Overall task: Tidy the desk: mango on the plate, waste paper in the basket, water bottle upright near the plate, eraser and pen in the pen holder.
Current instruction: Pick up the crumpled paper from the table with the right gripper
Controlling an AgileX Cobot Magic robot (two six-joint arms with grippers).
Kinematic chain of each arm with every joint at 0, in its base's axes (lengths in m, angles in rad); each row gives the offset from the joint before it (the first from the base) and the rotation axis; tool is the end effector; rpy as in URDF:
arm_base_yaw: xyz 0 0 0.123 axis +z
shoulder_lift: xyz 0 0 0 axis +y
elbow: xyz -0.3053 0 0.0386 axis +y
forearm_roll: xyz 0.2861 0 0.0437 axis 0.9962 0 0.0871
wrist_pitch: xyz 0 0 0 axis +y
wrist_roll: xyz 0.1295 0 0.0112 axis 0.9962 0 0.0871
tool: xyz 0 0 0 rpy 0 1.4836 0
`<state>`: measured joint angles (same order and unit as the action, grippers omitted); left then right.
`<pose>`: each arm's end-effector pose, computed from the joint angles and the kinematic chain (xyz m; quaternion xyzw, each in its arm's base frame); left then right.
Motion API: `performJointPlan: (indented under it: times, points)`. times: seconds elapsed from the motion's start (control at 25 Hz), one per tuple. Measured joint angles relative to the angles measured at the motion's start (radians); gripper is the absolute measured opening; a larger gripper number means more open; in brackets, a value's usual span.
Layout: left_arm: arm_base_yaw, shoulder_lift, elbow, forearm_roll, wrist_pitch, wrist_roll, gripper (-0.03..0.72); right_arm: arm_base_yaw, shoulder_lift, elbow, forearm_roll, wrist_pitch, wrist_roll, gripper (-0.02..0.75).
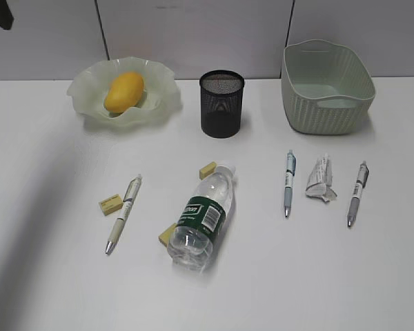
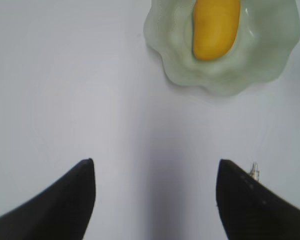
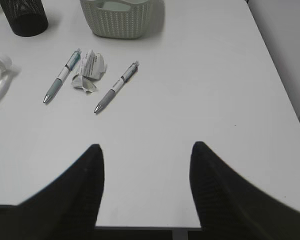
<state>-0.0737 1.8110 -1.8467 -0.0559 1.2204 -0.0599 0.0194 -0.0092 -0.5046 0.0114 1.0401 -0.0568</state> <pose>0.4519 -0.0402 0.3487 0.0035 0.9717 -0.0433 0.2320 0.0396 0.0020 0.2821 -0.0324 0.8435 -0.0043 0.5361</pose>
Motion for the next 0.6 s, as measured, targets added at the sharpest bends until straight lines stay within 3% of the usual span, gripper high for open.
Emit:
performJointPlan:
  times: [0.6]
  points:
    - [0.000,-0.548,0.463,0.071,0.001,0.000,0.559,0.000,0.000,0.000,0.000,0.000,0.000,0.442]
